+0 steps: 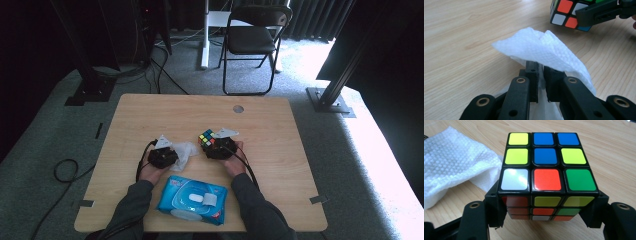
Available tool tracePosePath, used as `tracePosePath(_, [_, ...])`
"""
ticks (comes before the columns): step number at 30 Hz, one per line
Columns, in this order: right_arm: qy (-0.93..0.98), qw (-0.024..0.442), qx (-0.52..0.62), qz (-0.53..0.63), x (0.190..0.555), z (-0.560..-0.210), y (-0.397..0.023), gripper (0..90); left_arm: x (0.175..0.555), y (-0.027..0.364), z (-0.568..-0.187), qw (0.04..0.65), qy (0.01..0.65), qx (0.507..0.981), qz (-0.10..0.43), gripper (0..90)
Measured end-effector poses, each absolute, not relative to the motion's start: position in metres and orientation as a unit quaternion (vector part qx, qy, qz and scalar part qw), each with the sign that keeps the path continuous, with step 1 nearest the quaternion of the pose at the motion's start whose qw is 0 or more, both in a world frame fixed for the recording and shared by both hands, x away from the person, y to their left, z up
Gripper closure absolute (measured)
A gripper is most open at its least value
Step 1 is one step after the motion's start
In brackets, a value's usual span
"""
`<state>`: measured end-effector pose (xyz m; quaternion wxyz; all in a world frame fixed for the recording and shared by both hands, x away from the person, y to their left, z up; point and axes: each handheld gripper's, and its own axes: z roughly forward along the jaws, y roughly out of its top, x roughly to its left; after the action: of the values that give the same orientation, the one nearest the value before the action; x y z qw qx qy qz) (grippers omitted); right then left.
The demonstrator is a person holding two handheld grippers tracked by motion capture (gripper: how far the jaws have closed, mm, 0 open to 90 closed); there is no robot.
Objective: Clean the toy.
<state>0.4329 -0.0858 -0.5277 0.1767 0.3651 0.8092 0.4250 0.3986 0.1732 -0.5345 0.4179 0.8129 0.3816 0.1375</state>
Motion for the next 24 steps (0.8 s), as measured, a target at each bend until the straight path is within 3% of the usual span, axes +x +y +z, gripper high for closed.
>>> tracePosePath(24, [0.814,0.173,0.39,0.395,0.436,-0.542,-0.08,33.9,0.398,0.171,-0.54,0.416,0.381,0.815,0.133,81.6])
